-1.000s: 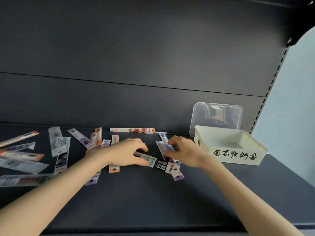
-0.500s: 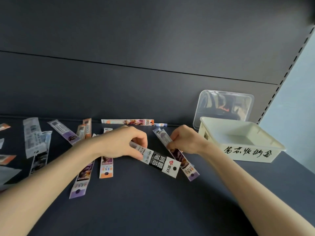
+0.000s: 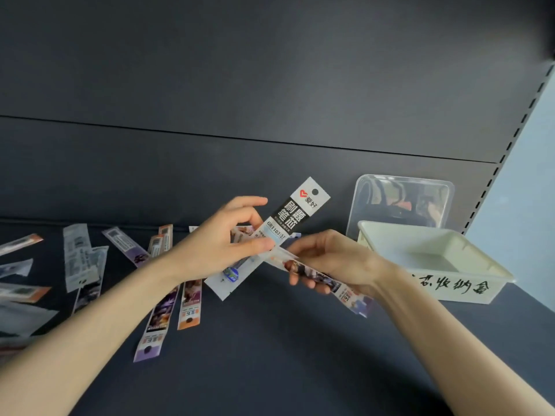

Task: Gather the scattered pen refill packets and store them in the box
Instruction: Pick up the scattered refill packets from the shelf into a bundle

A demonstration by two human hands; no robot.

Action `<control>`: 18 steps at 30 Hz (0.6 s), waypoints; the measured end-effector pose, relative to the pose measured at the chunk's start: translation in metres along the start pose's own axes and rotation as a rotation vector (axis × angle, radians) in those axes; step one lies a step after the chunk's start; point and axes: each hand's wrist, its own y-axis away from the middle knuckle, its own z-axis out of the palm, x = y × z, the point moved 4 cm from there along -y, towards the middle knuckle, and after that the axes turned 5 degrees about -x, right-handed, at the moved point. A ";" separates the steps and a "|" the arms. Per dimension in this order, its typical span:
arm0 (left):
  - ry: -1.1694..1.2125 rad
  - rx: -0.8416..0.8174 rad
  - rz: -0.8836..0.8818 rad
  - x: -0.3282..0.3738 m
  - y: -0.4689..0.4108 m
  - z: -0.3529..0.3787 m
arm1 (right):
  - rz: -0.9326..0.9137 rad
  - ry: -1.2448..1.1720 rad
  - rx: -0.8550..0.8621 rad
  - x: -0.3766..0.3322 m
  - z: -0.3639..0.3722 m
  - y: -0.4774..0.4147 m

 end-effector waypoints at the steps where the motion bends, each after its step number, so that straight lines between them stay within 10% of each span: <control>1: 0.072 -0.040 -0.021 -0.001 0.001 0.003 | 0.002 0.052 0.009 -0.001 0.002 -0.001; 8: 0.164 -0.165 -0.144 -0.001 0.005 0.011 | -0.150 0.157 0.023 -0.007 0.012 0.001; 18: 0.581 0.441 -0.246 0.002 0.009 0.009 | -0.430 -0.909 0.209 -0.011 -0.002 -0.003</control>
